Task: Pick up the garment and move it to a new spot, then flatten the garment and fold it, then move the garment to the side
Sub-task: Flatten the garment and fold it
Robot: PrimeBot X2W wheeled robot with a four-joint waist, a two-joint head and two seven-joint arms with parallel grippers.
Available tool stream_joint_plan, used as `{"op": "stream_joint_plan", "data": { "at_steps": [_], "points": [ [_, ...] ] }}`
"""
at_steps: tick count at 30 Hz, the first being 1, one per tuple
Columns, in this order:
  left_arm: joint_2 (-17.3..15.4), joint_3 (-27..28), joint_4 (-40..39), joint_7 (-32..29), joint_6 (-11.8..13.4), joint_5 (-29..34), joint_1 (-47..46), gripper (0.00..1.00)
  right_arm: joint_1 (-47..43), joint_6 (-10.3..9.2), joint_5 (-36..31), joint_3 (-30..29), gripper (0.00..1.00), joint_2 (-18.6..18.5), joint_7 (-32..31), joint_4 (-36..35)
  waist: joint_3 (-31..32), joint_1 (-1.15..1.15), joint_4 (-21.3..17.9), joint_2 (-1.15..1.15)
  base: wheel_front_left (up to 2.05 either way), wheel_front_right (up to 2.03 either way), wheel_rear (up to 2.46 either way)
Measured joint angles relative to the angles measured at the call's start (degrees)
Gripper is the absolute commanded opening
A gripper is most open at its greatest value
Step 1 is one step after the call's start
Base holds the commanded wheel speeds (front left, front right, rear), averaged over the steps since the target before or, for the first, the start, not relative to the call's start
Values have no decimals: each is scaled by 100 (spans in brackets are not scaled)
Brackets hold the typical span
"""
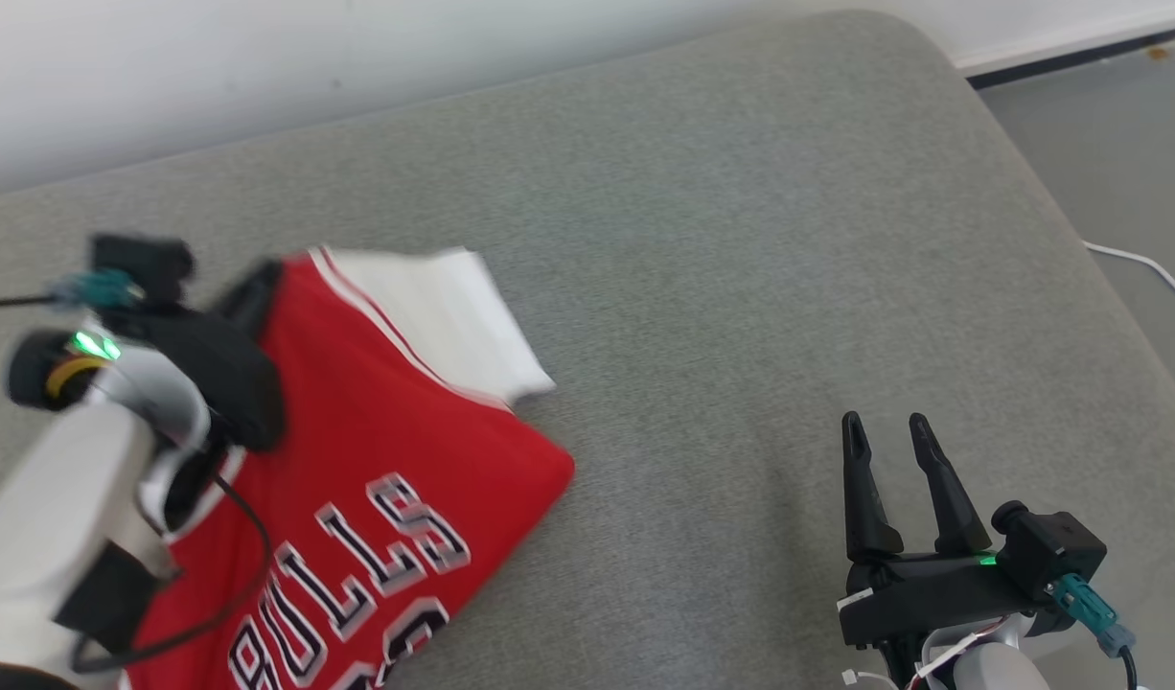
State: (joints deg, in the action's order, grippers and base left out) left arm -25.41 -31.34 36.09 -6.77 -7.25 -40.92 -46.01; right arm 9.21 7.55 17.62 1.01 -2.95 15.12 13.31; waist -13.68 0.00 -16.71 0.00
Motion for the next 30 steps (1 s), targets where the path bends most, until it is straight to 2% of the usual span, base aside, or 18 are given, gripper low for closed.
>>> {"op": "stream_joint_plan", "data": {
  "at_steps": [2,5,13,19,20,21,30],
  "points": [
    [-167,241,-9,411,135,24,-201,0,-3,0,-11,-15,100,0,0,-10,30,0,122,0,0,0,0],
    [-344,363,12,644,225,96,-285,0,-3,0,-23,-8,100,1,0,-24,47,0,196,0,0,0,0],
    [-1009,715,164,1351,866,361,-106,0,-7,0,-59,-14,100,0,0,-59,34,0,318,0,0,0,0],
    [-1093,637,407,1638,976,511,233,1,12,0,-120,-10,100,0,0,-42,-57,0,349,0,0,0,0],
    [-1094,601,423,1708,984,580,234,60,14,0,-141,1,100,0,0,-40,-60,0,364,0,0,0,0],
    [-1087,578,421,1794,993,632,231,100,15,0,-159,1,100,0,0,-38,-60,0,382,0,0,0,0],
    [-784,634,67,2141,976,760,127,100,-76,0,-356,-63,100,0,0,-9,174,0,639,0,0,0,0]
  ]
}}
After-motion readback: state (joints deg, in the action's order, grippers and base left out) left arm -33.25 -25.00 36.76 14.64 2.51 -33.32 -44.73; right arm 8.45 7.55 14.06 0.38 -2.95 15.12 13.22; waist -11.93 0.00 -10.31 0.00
